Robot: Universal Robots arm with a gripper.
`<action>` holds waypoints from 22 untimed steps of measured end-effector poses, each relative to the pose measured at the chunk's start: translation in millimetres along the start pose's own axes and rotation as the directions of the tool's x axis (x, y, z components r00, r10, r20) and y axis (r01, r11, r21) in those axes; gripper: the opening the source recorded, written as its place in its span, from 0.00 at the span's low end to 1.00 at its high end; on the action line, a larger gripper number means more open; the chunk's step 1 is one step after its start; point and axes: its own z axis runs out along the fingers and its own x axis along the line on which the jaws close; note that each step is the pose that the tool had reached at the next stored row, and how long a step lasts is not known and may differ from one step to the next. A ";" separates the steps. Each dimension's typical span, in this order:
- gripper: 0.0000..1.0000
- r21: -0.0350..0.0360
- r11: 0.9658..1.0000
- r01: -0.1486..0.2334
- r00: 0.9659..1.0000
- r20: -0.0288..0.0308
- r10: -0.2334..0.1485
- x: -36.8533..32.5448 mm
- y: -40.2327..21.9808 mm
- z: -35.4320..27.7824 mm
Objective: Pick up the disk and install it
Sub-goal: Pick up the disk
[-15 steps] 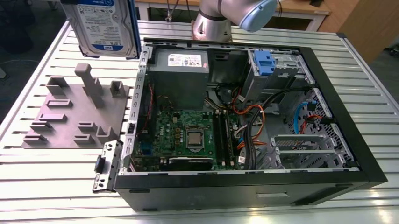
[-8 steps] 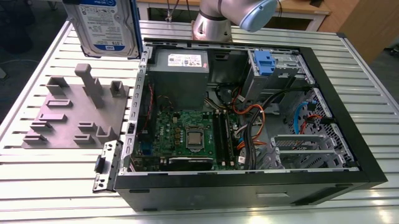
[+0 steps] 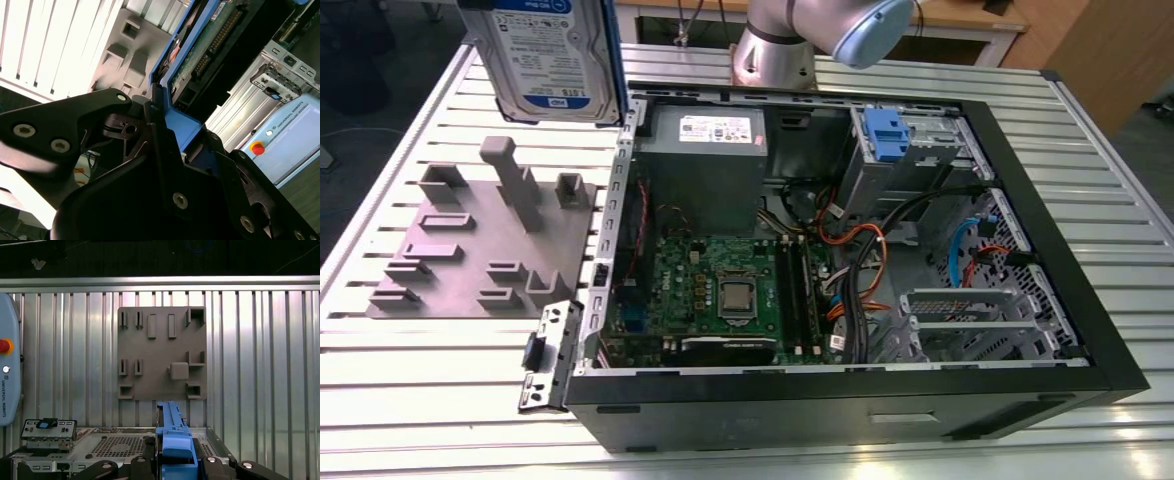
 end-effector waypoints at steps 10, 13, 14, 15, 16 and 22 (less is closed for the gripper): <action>0.36 0.000 1.000 0.000 1.000 0.000 0.000 -0.1 -3.8 0.0; 0.36 0.000 1.000 0.000 1.000 0.000 0.000 -0.1 -4.8 0.0; 0.36 0.000 1.000 0.000 1.000 0.000 0.000 -0.1 -4.8 0.0; 0.36 0.000 1.000 0.000 1.000 0.000 0.000 -0.1 -4.8 0.0; 0.36 0.000 1.000 0.000 1.000 0.000 0.000 -0.1 -4.8 0.0; 0.36 0.000 1.000 0.000 1.000 0.000 0.000 -0.2 -7.2 -0.1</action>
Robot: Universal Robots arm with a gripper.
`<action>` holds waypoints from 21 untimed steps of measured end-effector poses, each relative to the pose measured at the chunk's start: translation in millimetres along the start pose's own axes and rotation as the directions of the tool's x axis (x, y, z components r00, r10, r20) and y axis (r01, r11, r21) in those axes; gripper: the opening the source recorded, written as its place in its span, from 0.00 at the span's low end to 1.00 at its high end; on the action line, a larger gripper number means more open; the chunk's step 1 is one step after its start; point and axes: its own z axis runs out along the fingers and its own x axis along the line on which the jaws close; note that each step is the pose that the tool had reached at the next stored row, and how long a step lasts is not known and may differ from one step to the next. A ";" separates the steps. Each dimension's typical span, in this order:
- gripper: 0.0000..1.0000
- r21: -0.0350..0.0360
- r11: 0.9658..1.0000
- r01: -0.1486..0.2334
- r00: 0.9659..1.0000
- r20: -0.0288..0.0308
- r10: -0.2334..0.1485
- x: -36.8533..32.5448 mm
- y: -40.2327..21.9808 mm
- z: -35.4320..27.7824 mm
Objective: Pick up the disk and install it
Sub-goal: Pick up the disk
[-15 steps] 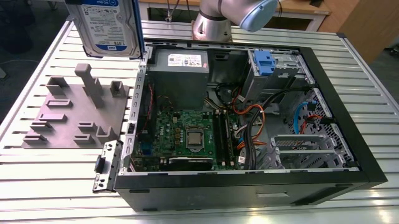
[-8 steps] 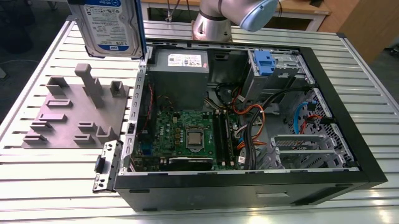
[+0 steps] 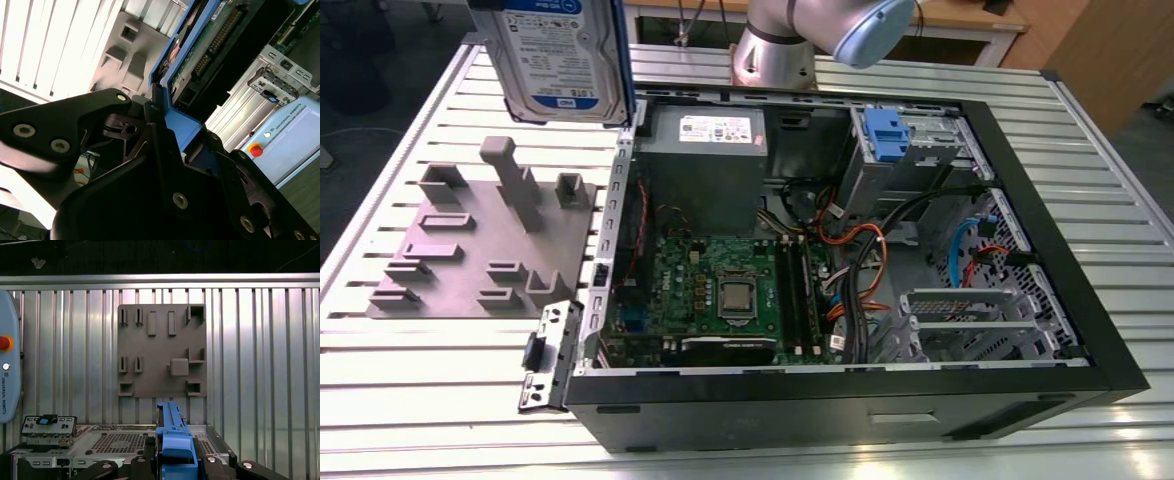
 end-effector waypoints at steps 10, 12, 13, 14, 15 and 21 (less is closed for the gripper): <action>0.36 0.000 1.000 0.000 1.000 0.000 0.000 2.4 -9.8 -0.1; 0.36 0.000 1.000 0.000 1.000 0.000 0.000 5.6 -10.1 -0.1; 0.36 0.000 1.000 0.000 1.000 0.000 0.000 7.3 -10.3 0.0; 0.36 0.000 1.000 0.000 1.000 0.000 0.000 9.1 -10.5 -0.1; 0.36 0.000 1.000 0.000 1.000 0.000 0.000 10.8 -10.6 0.0; 0.36 0.000 1.000 0.000 1.000 0.000 0.000 11.6 -13.3 0.0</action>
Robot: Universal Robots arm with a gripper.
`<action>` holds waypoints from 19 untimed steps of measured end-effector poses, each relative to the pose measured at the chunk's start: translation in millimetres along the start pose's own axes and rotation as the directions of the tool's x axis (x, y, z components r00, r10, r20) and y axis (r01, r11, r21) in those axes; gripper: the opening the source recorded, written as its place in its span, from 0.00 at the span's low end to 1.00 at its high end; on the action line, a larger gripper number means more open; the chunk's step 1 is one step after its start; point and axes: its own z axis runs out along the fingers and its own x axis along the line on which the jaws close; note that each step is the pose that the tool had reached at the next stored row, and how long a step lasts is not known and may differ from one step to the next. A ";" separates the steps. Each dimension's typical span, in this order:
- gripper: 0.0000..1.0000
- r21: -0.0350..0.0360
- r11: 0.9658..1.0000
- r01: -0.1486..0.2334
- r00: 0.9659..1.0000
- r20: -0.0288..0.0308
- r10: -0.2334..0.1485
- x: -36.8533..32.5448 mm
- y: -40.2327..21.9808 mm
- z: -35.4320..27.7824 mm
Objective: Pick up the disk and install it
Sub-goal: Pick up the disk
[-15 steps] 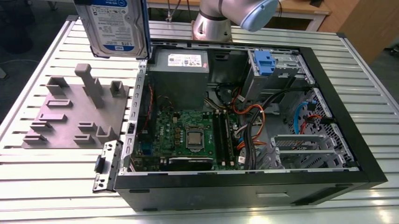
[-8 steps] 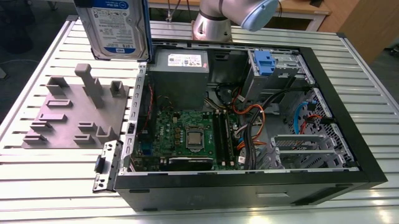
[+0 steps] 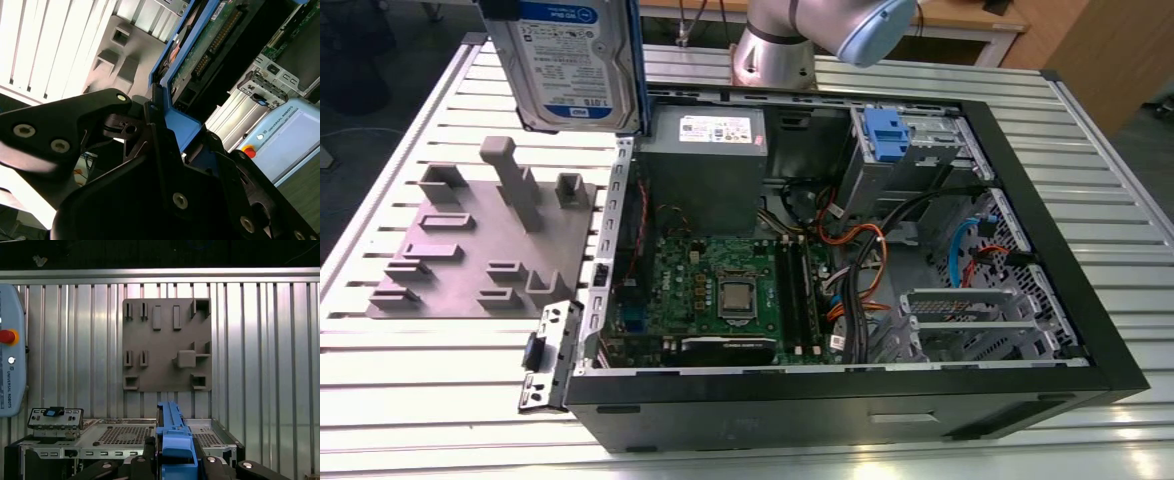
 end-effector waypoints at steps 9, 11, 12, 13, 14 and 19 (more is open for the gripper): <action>0.36 0.000 1.000 0.000 1.000 0.000 0.000 -0.1 -4.2 0.0; 0.36 0.000 1.000 0.000 1.000 0.000 0.000 -0.1 -4.3 -0.1; 0.36 0.000 1.000 0.000 1.000 0.000 0.000 -0.1 -4.3 -0.1; 0.36 0.000 1.000 0.000 1.000 0.000 0.000 -0.1 -4.4 -0.1; 0.36 0.000 1.000 0.000 1.000 0.000 0.000 -0.1 -4.6 0.0; 0.36 0.000 1.000 0.000 1.000 0.000 0.000 -0.2 -7.9 -0.1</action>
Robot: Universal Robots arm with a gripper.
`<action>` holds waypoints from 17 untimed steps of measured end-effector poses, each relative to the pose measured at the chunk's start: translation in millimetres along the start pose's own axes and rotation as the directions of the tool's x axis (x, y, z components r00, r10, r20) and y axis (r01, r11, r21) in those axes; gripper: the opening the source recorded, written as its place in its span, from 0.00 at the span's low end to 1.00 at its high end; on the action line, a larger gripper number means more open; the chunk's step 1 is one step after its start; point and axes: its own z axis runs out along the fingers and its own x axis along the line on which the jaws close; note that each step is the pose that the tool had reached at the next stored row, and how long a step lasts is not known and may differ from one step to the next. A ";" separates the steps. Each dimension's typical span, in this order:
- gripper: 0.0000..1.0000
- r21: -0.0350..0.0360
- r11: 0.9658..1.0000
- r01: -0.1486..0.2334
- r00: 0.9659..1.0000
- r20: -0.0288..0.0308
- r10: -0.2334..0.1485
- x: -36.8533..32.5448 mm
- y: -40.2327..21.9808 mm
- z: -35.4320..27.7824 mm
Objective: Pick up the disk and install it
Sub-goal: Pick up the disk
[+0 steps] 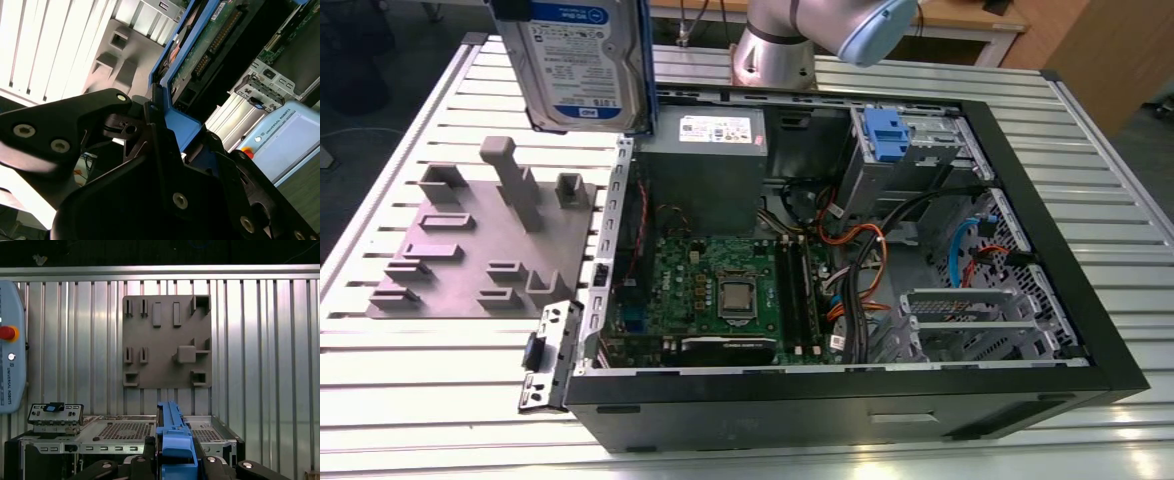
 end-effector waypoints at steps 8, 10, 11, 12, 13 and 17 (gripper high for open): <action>0.36 0.000 1.000 0.000 1.000 0.000 0.000 1.1 -8.1 -0.2; 0.36 0.000 1.000 0.000 1.000 0.000 0.000 4.5 -9.9 -0.1; 0.36 0.000 1.000 0.000 1.000 0.000 0.000 6.5 -10.8 -0.2; 0.36 0.000 1.000 0.000 1.000 0.000 0.000 8.5 -11.6 -0.2; 0.36 0.000 1.000 0.000 1.000 0.000 0.000 10.5 -12.6 -0.1; 0.36 0.000 1.000 0.000 1.000 0.000 0.000 12.9 -18.5 -0.2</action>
